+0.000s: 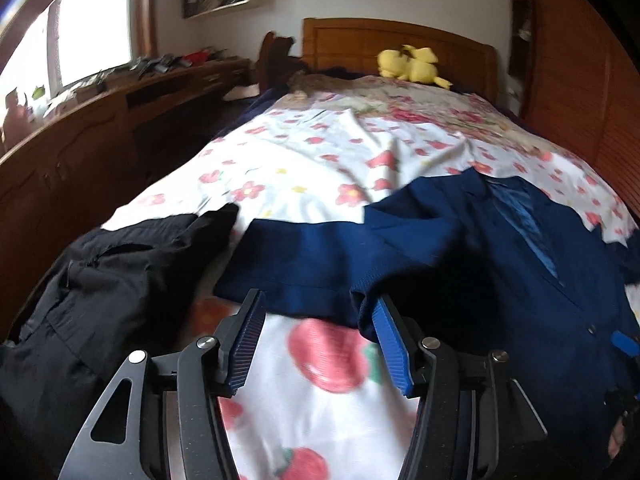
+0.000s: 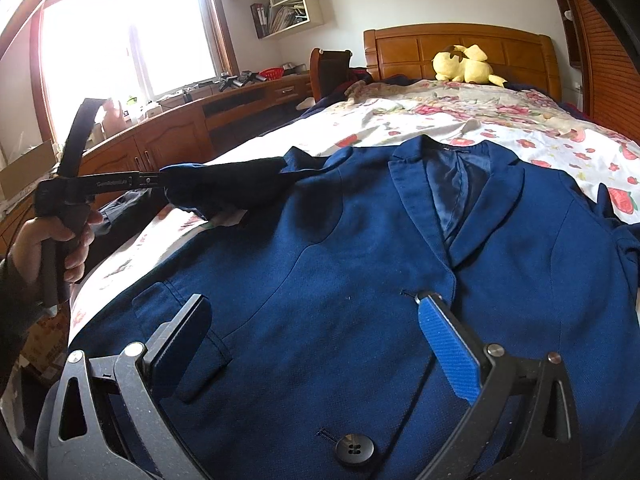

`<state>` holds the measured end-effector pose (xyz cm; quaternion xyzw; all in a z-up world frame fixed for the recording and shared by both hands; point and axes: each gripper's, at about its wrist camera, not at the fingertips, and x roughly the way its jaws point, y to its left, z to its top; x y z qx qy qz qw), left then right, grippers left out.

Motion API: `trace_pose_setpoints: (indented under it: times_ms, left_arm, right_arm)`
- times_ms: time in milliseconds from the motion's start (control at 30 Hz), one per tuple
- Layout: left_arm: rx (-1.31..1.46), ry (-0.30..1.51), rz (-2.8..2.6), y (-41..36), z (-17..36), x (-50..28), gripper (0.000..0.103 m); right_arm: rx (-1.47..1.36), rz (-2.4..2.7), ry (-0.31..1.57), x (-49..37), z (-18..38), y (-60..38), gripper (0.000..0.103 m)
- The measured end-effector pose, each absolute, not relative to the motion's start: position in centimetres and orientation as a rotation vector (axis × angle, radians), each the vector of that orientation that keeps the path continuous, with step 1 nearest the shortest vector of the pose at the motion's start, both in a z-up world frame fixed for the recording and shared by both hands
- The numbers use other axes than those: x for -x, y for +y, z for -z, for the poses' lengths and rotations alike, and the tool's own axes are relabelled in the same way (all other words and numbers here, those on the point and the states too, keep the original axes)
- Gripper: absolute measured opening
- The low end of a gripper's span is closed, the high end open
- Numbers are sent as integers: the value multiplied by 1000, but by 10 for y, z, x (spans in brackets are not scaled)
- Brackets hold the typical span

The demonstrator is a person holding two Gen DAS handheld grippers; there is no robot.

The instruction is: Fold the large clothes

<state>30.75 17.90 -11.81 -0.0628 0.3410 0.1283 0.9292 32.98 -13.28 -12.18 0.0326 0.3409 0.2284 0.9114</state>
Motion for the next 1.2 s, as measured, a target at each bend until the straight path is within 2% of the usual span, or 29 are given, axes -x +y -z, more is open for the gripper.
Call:
trace_pose_setpoints:
  times_ms: [300,433,467,500,533,567,700,933,1033,1200]
  left_arm:
    - [191,786,-308,208,161,-345,57]
    - [198,759,-287,207,157,-355,57]
    - [189,750,-279,204,154,-357,54]
    - [181,744,-268,202,152,-361,43]
    - [178,746,-238,198,149,-368,16]
    - [180,755,-223,197,149,-376,0]
    - [106,719,-232,176,121,-399,0]
    - [-51,620,-121,82,54,-418,0]
    - [-119,609,-73,40,50,-416,0]
    - [-131,618,-45,30,60,-400,0]
  right_arm:
    - [-67,-471,704,-329,122,-133,103]
    - [-67,-472,708,-330,123,-133,103]
    - [-67,-472,709,-330,123,-132,103]
    - [-67,-472,708,-329,123,-132,103]
    - [-67,-472,707,-329,123,-132,103]
    - [-68,-471,707,-329,123,-132,103]
    - [-73,-467,703,-326,119,-135,103]
    - [-50,-417,665,-307,99,-162,103]
    - [-41,-382,654,-302,96,-176,103]
    - [-44,-370,662,-300,96,-185,103]
